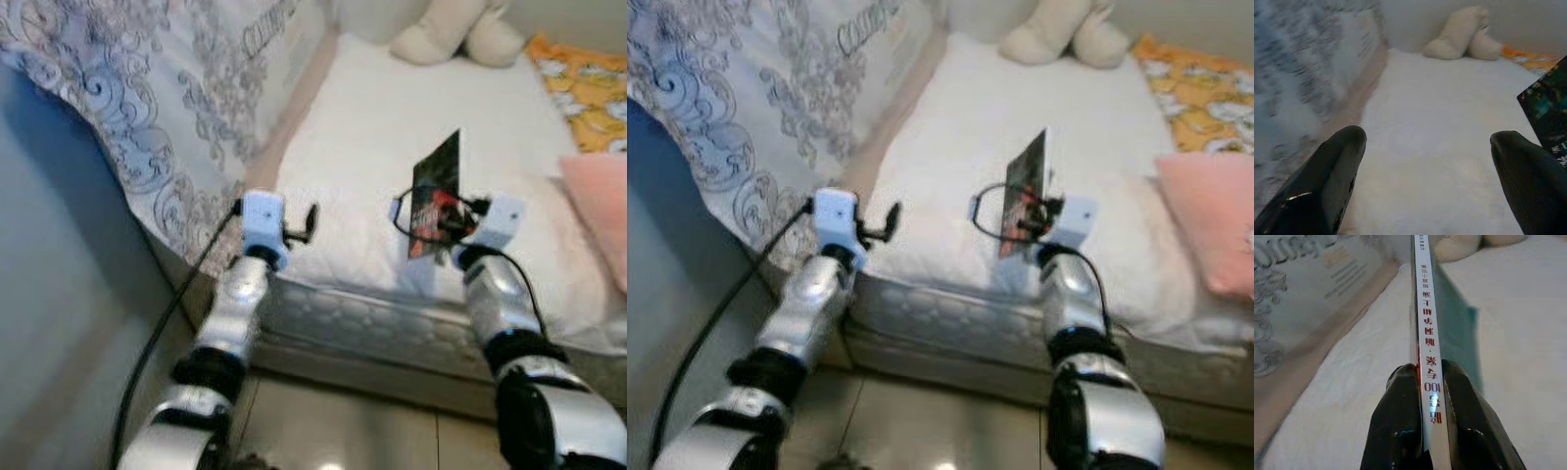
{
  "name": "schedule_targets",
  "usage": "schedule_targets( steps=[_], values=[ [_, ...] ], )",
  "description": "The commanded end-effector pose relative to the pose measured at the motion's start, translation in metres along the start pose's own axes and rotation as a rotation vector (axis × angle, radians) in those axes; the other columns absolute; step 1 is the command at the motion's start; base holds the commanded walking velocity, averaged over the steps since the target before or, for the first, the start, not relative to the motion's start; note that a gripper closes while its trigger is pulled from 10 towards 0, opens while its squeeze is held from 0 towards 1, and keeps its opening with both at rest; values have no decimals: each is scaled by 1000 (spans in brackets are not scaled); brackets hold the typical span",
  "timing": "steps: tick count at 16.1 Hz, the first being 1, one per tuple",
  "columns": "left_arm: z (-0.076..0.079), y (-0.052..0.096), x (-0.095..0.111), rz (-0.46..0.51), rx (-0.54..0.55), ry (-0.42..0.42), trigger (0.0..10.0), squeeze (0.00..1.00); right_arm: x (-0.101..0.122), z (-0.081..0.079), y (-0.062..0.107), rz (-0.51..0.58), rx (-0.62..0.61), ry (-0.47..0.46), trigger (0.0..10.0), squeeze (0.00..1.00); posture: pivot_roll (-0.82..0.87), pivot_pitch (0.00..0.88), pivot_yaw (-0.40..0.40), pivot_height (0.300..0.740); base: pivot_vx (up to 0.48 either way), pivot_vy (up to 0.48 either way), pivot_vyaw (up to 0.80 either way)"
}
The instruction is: Clean up the room
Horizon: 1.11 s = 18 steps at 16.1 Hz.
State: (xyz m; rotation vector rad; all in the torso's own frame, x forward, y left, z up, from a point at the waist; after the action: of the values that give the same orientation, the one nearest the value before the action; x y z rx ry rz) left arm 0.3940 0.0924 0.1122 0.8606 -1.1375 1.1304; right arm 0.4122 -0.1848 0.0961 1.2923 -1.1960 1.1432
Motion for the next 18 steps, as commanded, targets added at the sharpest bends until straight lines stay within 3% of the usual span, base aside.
schedule_targets(
  steps=[1,8,11,12,13,14,15,17,18],
  values=[
    [2,-2,4,2,-5,-7,10000,0,17,-5,-6,57,13,8,0,0,98,0,22,740,435,0,0],
    [0,3,9,-4,-2,-67,10000,0,38,-24,-18,88,41,16,0,0,142,0,35,740,472,0,0],
    [-14,26,10,-10,19,-134,10000,0,48,-53,-29,50,142,-69,0,0,228,62,25,740,480,0,0],
    [-15,30,13,-3,20,-147,10000,0,49,-55,-30,44,146,-101,0,0,248,85,25,740,0,0,0],
    [-21,42,23,5,33,-166,10000,0,46,-56,-31,9,136,-200,0,0,311,150,30,740,0,0,0],
    [-26,52,31,0,52,-175,10000,0,32,-53,-29,-51,110,-312,0,0,349,191,38,740,0,0,0],
    [-30,59,36,-3,65,-176,10000,0,12,-48,-23,-118,78,-365,0,0,375,221,45,740,0,0,0],
    [-34,75,43,-21,93,-178,10000,0,-44,-39,0,-279,23,-440,0,0,428,280,53,740,0,0,0],
    [-29,83,45,-34,78,-203,10000,0,-69,-33,13,-351,-8,-426,0,0,453,310,58,740,0,0,0]
  ],
)
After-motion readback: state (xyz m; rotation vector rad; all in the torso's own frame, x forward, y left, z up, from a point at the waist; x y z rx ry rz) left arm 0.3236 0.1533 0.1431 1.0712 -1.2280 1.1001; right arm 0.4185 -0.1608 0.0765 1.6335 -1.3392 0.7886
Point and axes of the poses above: a point about 5 cm out from each wrist's last joint towards the gripper, its own y axis pointing back from the gripper into the wrist, its own x axis along the axis of the wrist's last joint, z = x × y, the point moved 5 cm from there along -y, pointing out of the wrist towards the gripper, and after that the axes turned 13 degrees about y, right-handed, at the moved point
